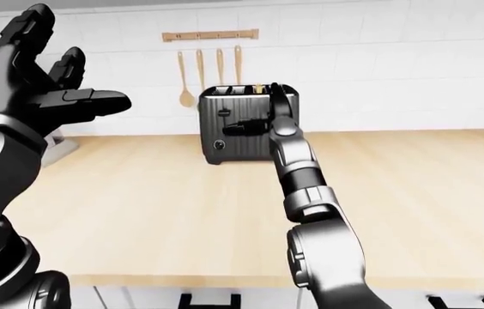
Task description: Push down the lever of the toaster to turn it on.
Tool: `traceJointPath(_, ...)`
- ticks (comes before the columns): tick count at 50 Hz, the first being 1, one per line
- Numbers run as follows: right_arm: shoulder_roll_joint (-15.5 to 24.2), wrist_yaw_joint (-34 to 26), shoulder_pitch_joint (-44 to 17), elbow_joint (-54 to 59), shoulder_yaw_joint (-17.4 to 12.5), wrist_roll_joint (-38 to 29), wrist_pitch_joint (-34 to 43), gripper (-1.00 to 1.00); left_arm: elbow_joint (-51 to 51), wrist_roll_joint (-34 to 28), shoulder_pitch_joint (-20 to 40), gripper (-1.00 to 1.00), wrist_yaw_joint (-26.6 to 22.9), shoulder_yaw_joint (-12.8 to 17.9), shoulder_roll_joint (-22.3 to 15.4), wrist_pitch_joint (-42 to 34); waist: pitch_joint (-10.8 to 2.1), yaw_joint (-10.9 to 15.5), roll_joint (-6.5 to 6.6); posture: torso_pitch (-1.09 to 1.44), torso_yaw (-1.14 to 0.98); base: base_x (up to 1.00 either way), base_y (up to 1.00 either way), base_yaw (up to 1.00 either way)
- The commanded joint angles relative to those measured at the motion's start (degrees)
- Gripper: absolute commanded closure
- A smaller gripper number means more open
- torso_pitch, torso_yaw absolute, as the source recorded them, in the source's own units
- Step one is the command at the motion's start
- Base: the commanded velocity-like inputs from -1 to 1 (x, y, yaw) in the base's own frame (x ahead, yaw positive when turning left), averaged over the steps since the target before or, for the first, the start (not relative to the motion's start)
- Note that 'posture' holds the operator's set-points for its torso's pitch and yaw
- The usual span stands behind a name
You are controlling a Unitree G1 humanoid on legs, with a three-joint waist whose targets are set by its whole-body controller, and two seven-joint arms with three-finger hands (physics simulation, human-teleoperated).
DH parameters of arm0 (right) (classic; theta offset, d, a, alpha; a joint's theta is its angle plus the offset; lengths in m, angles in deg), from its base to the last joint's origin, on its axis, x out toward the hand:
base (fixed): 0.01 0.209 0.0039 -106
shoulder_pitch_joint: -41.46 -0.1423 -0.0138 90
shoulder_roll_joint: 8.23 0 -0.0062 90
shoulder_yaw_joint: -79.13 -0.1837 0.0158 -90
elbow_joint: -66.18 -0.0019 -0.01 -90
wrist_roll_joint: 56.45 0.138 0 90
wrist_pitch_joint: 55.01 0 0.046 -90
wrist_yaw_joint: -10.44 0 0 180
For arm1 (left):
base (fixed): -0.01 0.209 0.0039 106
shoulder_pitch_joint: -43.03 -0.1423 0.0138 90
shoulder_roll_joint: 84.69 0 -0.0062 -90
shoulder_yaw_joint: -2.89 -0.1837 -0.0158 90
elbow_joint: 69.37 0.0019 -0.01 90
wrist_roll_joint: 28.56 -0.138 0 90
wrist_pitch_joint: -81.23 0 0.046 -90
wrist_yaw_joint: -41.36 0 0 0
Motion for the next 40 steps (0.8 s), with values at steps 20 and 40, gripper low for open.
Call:
traceJointPath(20,0.4,0.9,0.7,5.1,-0.7,0.1,-4.0,-1.0,-0.4,0.0,1.8,-1.0,0.2,0.2,-0.6,1.5,0.06,0.2,0.26,-0.51,0.0,0.0,0.0,0.0)
traceJointPath(40,0.5,1.2,0.9,9.4,-1.1,0.1,-6.5,-1.0,-0.5,0.3,1.8,-1.0,0.4,0.4,-0.7,1.5,0.04,0.5,0.23,-0.51,0.0,0.0,0.0,0.0)
